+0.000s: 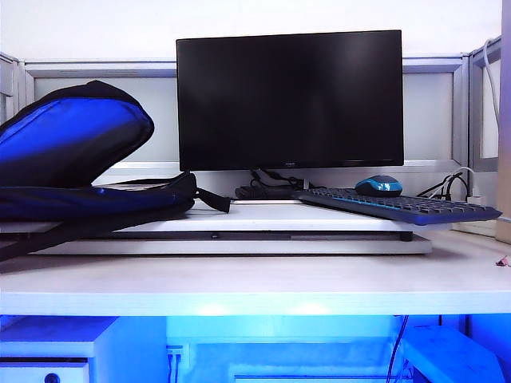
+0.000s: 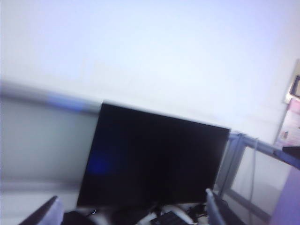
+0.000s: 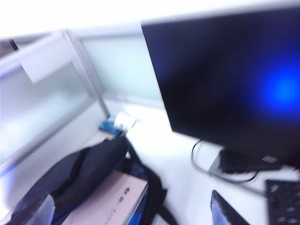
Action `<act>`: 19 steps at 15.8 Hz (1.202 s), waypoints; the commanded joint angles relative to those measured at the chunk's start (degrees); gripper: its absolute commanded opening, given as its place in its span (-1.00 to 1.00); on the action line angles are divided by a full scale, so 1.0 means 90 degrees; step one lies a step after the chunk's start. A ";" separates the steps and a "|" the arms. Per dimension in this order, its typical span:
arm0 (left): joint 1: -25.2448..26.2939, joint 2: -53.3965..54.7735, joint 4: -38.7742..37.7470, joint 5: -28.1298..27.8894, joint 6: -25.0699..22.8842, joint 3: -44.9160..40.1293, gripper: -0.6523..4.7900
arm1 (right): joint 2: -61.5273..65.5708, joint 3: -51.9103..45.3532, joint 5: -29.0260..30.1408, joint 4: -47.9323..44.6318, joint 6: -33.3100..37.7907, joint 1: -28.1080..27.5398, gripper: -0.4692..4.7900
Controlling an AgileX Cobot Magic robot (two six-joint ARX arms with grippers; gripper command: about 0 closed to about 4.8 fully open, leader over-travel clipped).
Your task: Pick up the book on the desk and put it into the open backpack.
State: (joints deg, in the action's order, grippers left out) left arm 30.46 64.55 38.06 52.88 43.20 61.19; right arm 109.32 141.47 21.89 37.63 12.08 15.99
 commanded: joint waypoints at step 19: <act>-0.2480 -0.3121 -0.7291 -0.1899 -0.4991 -0.0002 0.70 | -0.2914 -0.0107 -0.1921 0.3092 -0.1348 0.0000 0.73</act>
State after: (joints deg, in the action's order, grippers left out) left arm 8.75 37.21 -27.07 35.86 -1.52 60.97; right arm 84.42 141.08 4.93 64.51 0.45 15.94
